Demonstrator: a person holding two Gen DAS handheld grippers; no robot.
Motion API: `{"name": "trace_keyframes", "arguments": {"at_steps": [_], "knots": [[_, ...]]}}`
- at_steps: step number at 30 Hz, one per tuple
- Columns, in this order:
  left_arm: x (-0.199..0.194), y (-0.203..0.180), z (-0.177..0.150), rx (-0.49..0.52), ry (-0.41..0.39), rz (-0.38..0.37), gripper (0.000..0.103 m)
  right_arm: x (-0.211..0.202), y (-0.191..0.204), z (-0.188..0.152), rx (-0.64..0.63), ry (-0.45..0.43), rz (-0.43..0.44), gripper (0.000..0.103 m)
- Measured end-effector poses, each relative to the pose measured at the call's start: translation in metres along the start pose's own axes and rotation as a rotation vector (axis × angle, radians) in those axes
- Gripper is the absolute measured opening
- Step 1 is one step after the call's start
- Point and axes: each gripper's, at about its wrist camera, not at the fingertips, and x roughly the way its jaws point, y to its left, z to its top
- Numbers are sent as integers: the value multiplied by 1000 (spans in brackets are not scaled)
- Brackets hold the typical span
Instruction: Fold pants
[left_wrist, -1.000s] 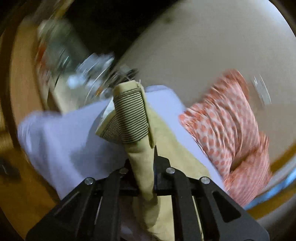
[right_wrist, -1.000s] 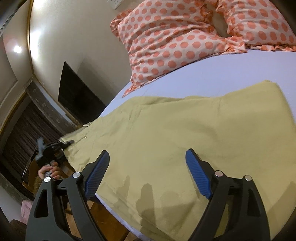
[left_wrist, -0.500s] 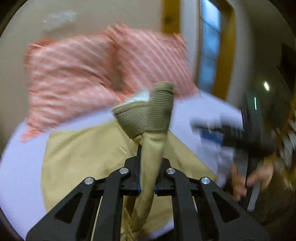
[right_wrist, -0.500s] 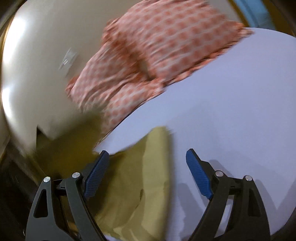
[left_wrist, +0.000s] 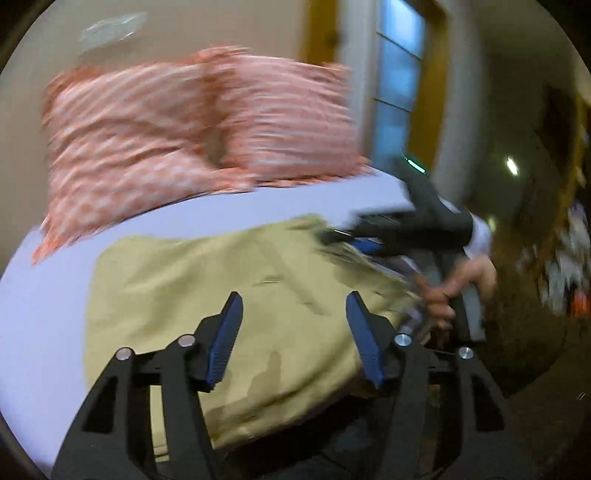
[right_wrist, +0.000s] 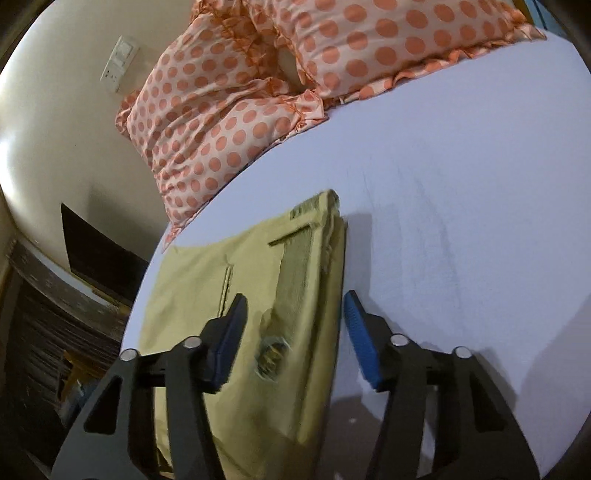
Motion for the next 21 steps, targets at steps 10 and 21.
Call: {"name": "trace_keyframes", "arguments": {"at_steps": [10, 21], "knots": [[60, 179, -1, -527, 275, 57, 60, 8, -6, 2, 17, 73, 71, 33], [79, 174, 21, -465, 320, 43, 7, 23, -5, 28, 101, 190, 335, 12]]}}
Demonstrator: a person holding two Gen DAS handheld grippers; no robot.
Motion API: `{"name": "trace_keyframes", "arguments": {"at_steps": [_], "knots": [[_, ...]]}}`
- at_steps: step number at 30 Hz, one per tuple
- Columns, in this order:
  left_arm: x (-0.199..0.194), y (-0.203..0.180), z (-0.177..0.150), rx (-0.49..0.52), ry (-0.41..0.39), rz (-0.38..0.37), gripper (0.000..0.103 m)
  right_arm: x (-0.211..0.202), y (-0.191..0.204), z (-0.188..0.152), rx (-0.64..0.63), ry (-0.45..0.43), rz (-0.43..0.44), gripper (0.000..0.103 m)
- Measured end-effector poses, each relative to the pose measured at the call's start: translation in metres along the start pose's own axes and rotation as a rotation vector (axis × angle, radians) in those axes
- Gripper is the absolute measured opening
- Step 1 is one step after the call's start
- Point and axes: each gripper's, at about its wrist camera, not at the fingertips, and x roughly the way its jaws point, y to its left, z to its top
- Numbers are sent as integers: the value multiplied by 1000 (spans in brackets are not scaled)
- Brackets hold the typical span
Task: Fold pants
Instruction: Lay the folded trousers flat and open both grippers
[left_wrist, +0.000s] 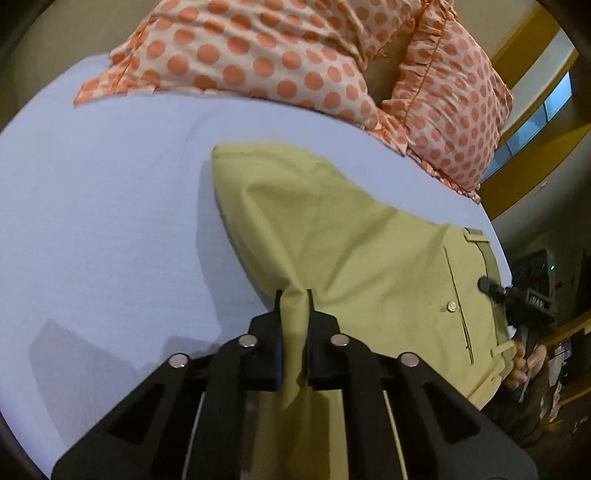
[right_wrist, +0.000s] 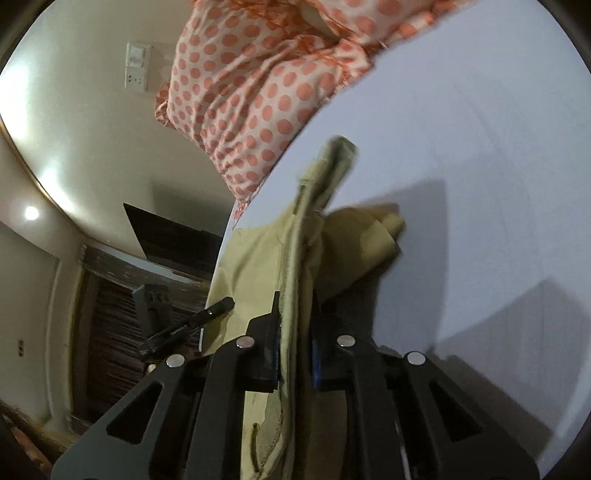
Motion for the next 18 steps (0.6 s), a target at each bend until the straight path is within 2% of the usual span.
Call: {"name": "trace_keyframes", "arguments": {"at_steps": [5, 8, 10, 11, 12, 13, 14, 15, 16, 18], "knots": [[10, -33, 46, 74, -69, 68, 7, -7, 29, 57, -85, -80, -69, 10], [32, -54, 80, 93, -128, 125, 8, -11, 25, 93, -79, -162, -134, 10], [59, -62, 99, 91, -111, 204, 10, -7, 11, 106, -70, -194, -255, 13], [64, -62, 102, 86, -102, 241, 12, -2, 4, 107, -59, -185, -333, 18], [66, -59, 103, 77, -91, 284, 13, 1, -4, 107, -42, -161, -450, 24], [61, -56, 100, 65, -102, 285, 15, -1, -9, 105, -30, -157, -536, 28], [52, -53, 96, 53, -125, 276, 15, -8, -10, 102, -33, -182, -568, 35], [35, -51, 89, 34, -162, 243, 15, -22, -6, 94, -59, -243, -586, 39], [24, -51, 82, 23, -185, 204, 18, -31, 1, 88, -93, -288, -593, 45], [4, -62, 62, 33, -207, 93, 33, -36, 16, 76, -177, -312, -519, 54]]}}
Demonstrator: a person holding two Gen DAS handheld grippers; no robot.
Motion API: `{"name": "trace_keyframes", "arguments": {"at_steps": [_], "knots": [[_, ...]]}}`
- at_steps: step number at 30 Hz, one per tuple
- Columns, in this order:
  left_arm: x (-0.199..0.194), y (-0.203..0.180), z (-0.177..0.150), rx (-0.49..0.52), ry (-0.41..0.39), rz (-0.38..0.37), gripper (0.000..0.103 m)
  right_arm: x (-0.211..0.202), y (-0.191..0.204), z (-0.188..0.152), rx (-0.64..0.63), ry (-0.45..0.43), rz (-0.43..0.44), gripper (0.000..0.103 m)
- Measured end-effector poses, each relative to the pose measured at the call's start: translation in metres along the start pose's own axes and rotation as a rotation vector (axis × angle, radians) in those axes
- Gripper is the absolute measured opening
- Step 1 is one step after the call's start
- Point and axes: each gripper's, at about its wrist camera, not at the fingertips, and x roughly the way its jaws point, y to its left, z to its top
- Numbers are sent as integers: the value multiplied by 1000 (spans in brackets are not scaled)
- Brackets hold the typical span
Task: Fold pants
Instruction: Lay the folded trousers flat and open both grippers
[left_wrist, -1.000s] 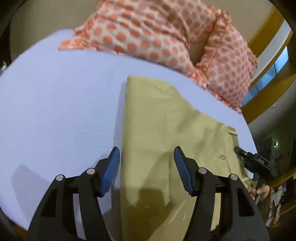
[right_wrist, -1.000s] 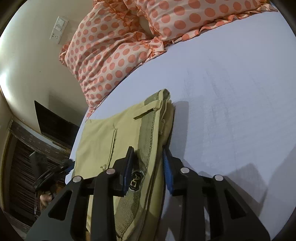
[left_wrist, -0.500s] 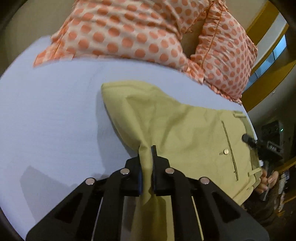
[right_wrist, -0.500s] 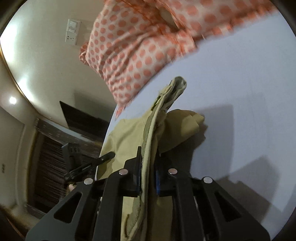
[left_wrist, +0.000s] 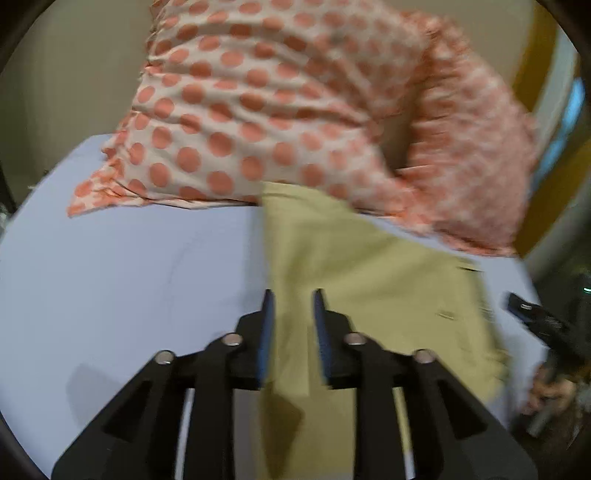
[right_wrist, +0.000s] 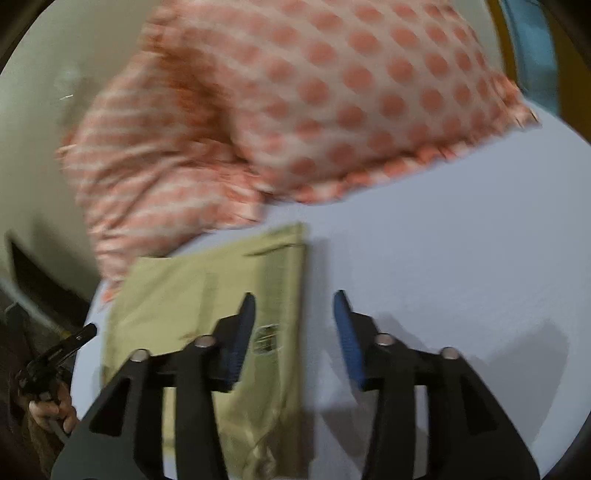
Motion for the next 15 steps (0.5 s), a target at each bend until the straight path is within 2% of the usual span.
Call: {"name": "trace_keyframes", "arguments": {"at_steps": [1, 3, 5, 6, 8, 10, 12, 13, 14, 15], "knots": [[-4, -9, -8, 11, 10, -39, 40, 0, 6, -3, -13, 11, 42, 58], [-3, -28, -28, 49, 63, -119, 42, 8, 22, -14, -36, 75, 127, 67], [13, -41, -46, 61, 138, -156, 47, 21, 33, -25, -53, 133, 145, 76], [21, -44, -51, 63, 164, -145, 49, 24, 35, -32, -59, 147, 140, 77], [35, -49, -60, 72, 187, -102, 51, 31, 30, -41, -55, 170, 96, 77], [29, -58, -66, 111, 158, -62, 53, 23, 23, -47, -35, 157, 79, 77], [17, -65, -74, 142, 150, 33, 72, 4, 27, -56, -49, 122, -4, 80], [10, -66, -78, 161, 140, 99, 89, -4, 28, -61, -62, 106, -32, 85], [1, -66, -83, 181, 127, 168, 99, -14, 33, -67, -83, 81, -50, 89], [-10, -67, -93, 212, 109, 259, 101, -25, 41, -77, -115, 44, -49, 94]]}}
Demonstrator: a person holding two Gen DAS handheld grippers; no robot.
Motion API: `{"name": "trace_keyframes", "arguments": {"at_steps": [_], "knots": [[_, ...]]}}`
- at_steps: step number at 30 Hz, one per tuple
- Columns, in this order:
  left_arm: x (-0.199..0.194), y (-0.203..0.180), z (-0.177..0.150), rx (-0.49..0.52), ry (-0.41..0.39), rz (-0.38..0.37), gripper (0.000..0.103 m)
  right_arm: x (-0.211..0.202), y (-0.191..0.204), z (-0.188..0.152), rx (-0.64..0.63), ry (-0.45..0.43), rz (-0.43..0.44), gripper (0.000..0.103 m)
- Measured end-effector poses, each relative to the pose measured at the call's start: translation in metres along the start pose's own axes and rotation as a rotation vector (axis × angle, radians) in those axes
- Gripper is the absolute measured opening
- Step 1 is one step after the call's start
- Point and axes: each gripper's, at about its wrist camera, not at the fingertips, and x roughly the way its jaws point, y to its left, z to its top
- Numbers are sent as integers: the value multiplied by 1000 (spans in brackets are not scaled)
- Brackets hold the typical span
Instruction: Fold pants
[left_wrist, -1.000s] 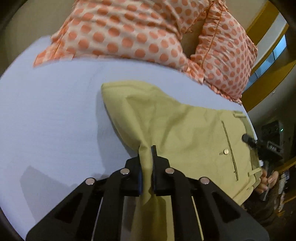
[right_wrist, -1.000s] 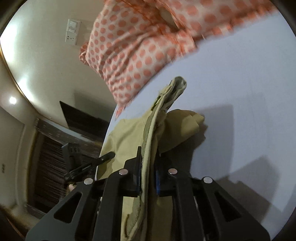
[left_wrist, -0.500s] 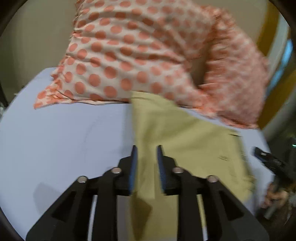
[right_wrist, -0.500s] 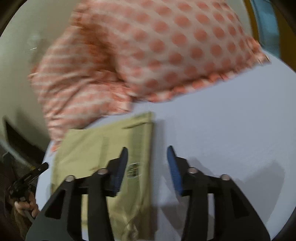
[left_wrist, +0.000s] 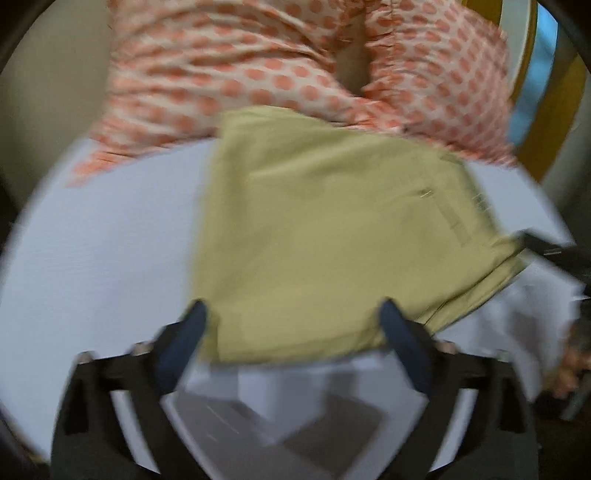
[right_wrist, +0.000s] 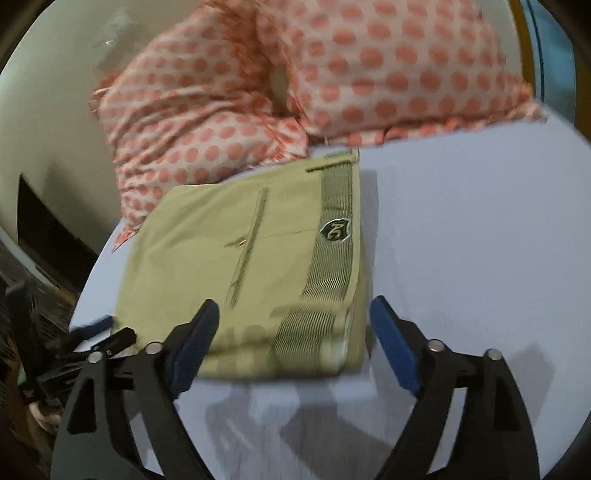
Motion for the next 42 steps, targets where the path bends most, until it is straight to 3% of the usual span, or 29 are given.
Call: {"name": "trace_keyframes", "arguments": {"at_steps": [1, 2, 4, 7, 10, 13, 17, 31, 42], "knots": [[-8, 1, -10, 15, -7, 61, 101, -8, 8, -8, -23, -23, 0, 102], [-15, 1, -20, 26, -9, 97, 101, -16, 15, -18, -49, -43, -2, 102], [-22, 4, -39, 23, 10, 92, 101, -24, 34, -41, -104, -65, -47, 102], [-20, 8, -57, 1, 52, 75, 101, -10, 61, -62, -190, -2, -202, 102], [-15, 11, -68, -24, 62, 67, 101, 3, 74, -72, -248, 32, -273, 102], [-12, 16, -69, -68, 55, 14, 101, 10, 79, -76, -250, 63, -280, 102], [-13, 10, -74, -55, 29, 22, 101, 22, 78, -80, -213, 140, -300, 102], [-16, 11, -82, -51, -39, 20, 101, 22, 78, -84, -176, 83, -335, 102], [-16, 12, -82, -50, -41, 19, 101, 23, 78, -85, -216, 60, -305, 102]]}}
